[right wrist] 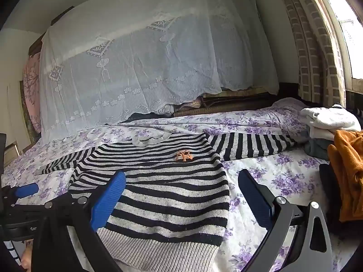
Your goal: Fold small clothes
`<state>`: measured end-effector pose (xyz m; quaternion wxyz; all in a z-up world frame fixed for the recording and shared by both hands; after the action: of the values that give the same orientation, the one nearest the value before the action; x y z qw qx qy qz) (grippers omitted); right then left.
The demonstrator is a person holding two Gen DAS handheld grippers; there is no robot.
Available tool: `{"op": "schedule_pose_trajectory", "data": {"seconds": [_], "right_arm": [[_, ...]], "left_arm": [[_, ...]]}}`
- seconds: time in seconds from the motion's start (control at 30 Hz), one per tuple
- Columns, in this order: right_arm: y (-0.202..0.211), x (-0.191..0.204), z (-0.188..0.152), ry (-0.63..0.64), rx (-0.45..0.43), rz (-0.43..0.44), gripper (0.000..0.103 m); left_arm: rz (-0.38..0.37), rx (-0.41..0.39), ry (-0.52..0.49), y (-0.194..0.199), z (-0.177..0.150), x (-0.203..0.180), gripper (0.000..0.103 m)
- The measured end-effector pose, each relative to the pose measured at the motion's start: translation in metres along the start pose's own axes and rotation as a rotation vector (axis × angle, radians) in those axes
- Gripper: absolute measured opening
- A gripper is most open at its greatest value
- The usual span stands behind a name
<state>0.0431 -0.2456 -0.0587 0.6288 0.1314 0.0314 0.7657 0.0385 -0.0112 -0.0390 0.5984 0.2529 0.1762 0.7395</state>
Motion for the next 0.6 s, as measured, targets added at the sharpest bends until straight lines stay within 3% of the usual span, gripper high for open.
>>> {"op": "schedule_pose_trajectory", "data": {"seconds": [0.47,0.6], "right_arm": [[0.0021,-0.0044,0.0012,0.006,-0.034,0.012,0.100],[-0.0026,-0.0038,0.0033,0.012,-0.008,0.010,0.100]], "left_arm": [[0.012,0.004,-0.005,0.0041,0.0033,0.0010,0.099],[0.014,0.006,-0.005,0.0037,0.0037,0.0019,0.099]]}}
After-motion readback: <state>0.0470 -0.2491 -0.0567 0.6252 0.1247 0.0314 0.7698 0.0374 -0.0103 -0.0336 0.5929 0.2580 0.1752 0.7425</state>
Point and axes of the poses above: each gripper's, at about its wrist camera, not at the fingertips, and y roughly against the way its jaws point, x to its left, z to its top, the point moved 7 cm from there along -y, roughly the way its jaws point, and after that the axes turned 8 degrees about z, right-handed, at the moved point
